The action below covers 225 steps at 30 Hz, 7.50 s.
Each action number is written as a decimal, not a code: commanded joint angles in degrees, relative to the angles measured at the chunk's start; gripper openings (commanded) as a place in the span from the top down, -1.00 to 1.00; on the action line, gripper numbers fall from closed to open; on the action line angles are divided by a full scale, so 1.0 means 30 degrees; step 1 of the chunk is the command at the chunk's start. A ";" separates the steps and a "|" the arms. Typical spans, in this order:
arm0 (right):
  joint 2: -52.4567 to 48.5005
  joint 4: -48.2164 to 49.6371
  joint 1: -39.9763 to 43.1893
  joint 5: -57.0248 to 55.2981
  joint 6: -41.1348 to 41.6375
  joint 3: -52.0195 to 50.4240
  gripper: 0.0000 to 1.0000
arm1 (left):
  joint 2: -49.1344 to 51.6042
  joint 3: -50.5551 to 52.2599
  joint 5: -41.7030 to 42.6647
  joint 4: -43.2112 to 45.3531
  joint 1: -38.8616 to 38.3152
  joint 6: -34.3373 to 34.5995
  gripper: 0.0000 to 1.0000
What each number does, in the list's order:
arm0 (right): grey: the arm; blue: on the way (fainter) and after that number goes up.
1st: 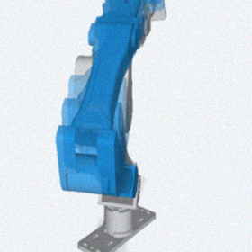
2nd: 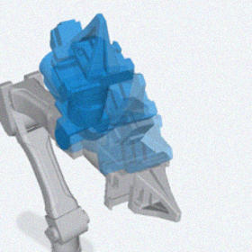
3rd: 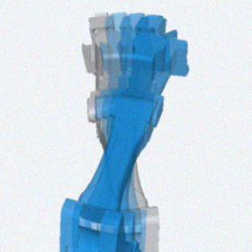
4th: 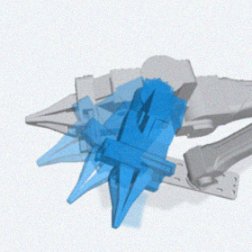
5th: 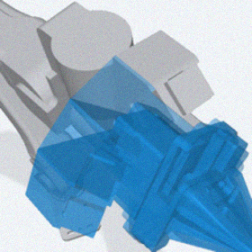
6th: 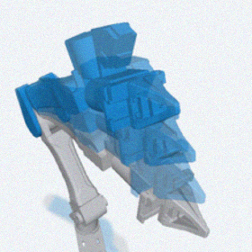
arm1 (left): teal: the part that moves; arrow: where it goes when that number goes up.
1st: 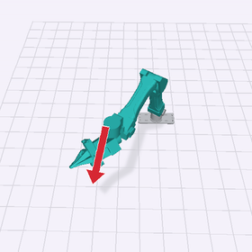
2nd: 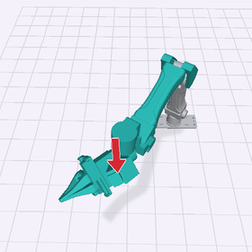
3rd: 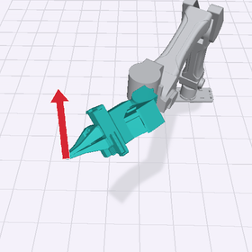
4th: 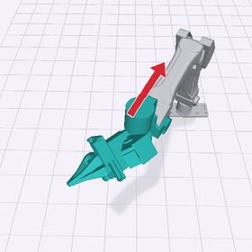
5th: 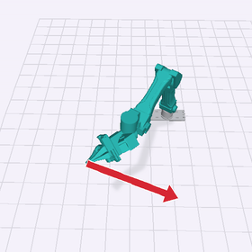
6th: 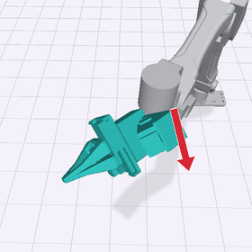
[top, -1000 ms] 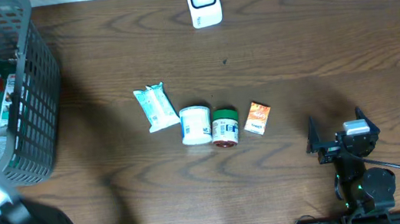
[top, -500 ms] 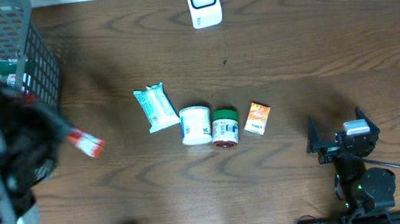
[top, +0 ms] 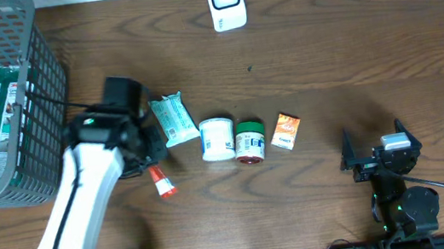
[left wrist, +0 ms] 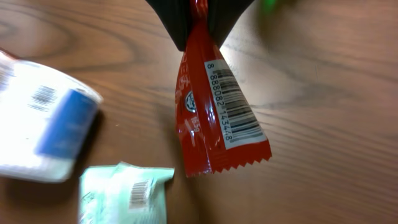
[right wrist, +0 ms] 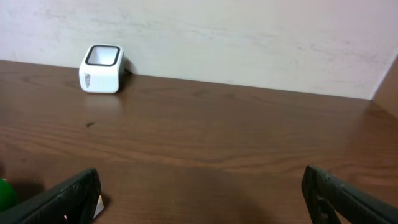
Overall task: Scan the item barcode
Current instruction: 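Carry the red stick packet out, drop it below the wipes, withdraw, then reach the left gripper into the basket and grasp the green glove bag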
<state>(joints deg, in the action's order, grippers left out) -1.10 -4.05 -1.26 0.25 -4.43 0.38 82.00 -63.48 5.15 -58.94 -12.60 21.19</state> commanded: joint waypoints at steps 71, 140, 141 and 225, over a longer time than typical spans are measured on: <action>0.0022 -0.0080 0.0262 -0.0044 -0.0117 -0.0022 -0.98 | -0.0976 -2.0283 -1.1970 -0.6994 0.0073 -0.0131 -0.43; 0.0022 -0.0080 0.0262 -0.0044 -0.0117 -0.0022 -0.99 | 1.5679 -1.9715 -0.1617 -0.1260 1.5650 -0.9617 -0.69; 0.0022 -0.0080 0.0262 -0.0044 -0.0117 -0.0022 -0.99 | 1.5715 -1.9263 -0.1792 -0.0772 1.5715 -0.9792 -0.46; 0.0022 -0.0080 0.0262 -0.0044 -0.0117 -0.0022 -0.99 | 1.5336 -1.4061 0.8065 0.2834 1.7588 -1.2364 -0.64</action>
<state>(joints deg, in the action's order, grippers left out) -1.10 -4.05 -1.26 0.25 -4.43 0.38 129.73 -106.10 19.14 -49.95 40.56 -20.73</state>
